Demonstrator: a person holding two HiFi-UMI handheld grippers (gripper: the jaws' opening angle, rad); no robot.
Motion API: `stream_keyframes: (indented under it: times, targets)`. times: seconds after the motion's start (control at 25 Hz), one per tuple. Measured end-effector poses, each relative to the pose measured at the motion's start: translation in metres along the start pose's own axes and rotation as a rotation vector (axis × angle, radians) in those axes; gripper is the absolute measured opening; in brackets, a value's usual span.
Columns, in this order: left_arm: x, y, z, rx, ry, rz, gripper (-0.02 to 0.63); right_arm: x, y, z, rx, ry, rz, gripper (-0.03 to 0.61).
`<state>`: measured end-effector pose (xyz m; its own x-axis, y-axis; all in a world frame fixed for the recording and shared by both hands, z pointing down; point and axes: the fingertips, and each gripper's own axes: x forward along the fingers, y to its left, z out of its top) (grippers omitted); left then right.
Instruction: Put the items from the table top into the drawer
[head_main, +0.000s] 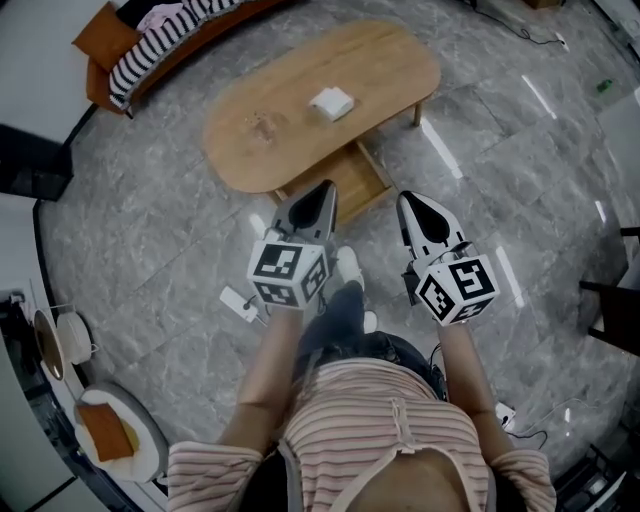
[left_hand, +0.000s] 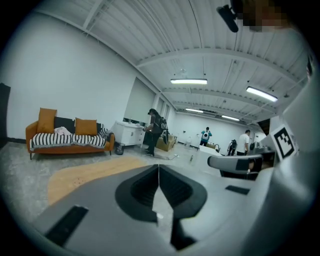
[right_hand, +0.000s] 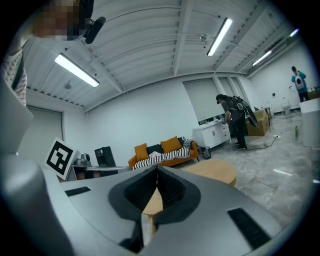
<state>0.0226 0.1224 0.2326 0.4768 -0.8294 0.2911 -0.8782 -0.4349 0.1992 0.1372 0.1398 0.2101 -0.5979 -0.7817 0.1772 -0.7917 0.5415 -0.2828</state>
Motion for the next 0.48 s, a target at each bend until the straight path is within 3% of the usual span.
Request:
stream_keyframes:
  times: [0.48]
  targets:
    - [0.074,0.085,-0.007,-0.065,0.1,0.065,0.015,0.105,-0.028,0.003,0.023,0.087,0.01,0.009]
